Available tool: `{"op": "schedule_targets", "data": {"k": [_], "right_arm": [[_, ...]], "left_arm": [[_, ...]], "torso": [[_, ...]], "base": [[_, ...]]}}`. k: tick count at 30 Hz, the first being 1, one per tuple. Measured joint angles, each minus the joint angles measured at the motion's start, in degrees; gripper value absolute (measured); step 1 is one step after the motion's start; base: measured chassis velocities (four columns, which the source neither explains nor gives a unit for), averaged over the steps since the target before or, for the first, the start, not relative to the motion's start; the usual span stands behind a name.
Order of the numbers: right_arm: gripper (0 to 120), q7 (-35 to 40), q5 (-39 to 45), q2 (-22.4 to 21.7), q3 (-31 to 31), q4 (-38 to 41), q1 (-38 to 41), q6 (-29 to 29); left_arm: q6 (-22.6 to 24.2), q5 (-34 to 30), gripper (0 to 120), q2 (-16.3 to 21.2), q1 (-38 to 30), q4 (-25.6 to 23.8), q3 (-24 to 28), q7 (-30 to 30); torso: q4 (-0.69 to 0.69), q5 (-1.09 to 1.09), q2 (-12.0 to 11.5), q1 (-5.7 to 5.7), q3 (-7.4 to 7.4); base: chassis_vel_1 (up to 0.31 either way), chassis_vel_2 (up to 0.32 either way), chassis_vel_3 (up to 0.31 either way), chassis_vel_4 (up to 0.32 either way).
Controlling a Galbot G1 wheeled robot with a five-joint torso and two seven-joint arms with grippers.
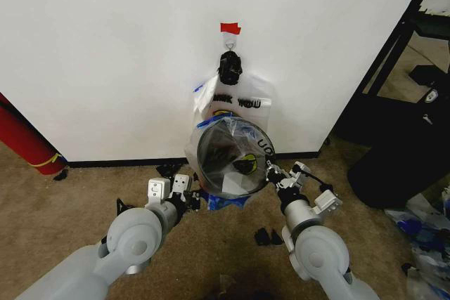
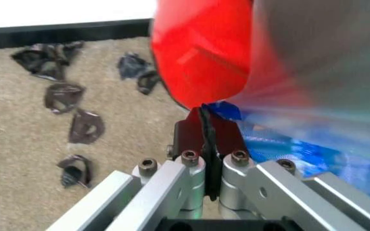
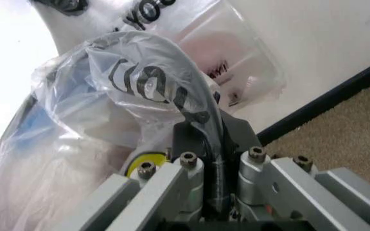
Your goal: Pick up the garbage bag from the wall and place it over the trash bin.
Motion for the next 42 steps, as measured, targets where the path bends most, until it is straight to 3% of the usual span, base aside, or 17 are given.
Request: {"op": "schedule_targets", "data": {"k": [7,13,19,23,31,35,42], "right_arm": [[1,-0.37,0.01,0.09,-0.42,-0.5,0.15,-0.14],[1,-0.72,-0.9,0.09,-0.45,-1.53,0.3,-0.01],[1,-0.81,-2.19,0.09,0.15,-3.39,1.0,0.78],[1,-0.75,-2.2,0.35,0.59,-4.04,1.06,1.01],[1,-0.3,-6.47,0.95,1.21,-4.43,-0.45,1.81],[1,-0.42,-9.2,0.91,0.68,-4.44,-0.64,2.31],[1,-1.55,-14.5,1.05,-0.69,-4.5,-0.28,3.57]], "left_arm": [[-0.85,1.26,0,-0.03,0.56,0.83,-0.66,-0.23],[-0.32,0.37,1,0.45,1.64,-2.38,-1.24,-0.22],[1.15,-1.12,30,3.46,5.06,-9.12,-5.4,-0.71],[1.76,-1.33,39,5.33,6.41,-11.96,-6.95,-1.36],[2.15,-2.53,71,8.06,5.1,-17.24,-7.98,-2.43],[2.06,-3.54,69,8.94,3.04,-19.01,-7.53,-1.42],[0.77,-6.53,39,10.62,-3.68,-19.32,-4.18,4.06]], "torso": [[0.0,0.0,-0.01,0.0,0.0],[0.0,0.0,-0.01,0.0,0.0],[0.01,0.0,-0.01,0.0,0.0],[0.02,0.0,-0.01,0.0,0.0],[0.0,0.0,-0.01,0.0,0.0],[0.0,0.0,-0.01,0.0,0.0],[0.03,0.0,-0.01,0.0,0.0]], "base": [[0.0,0.0,0.0,0.0],[0.0,0.0,0.0,0.0],[0.0,0.0,0.0,0.0],[0.0,0.0,0.0,0.0],[0.0,0.0,0.0,0.0],[0.0,0.0,0.0,0.0],[0.0,0.0,0.0,0.0]]}}
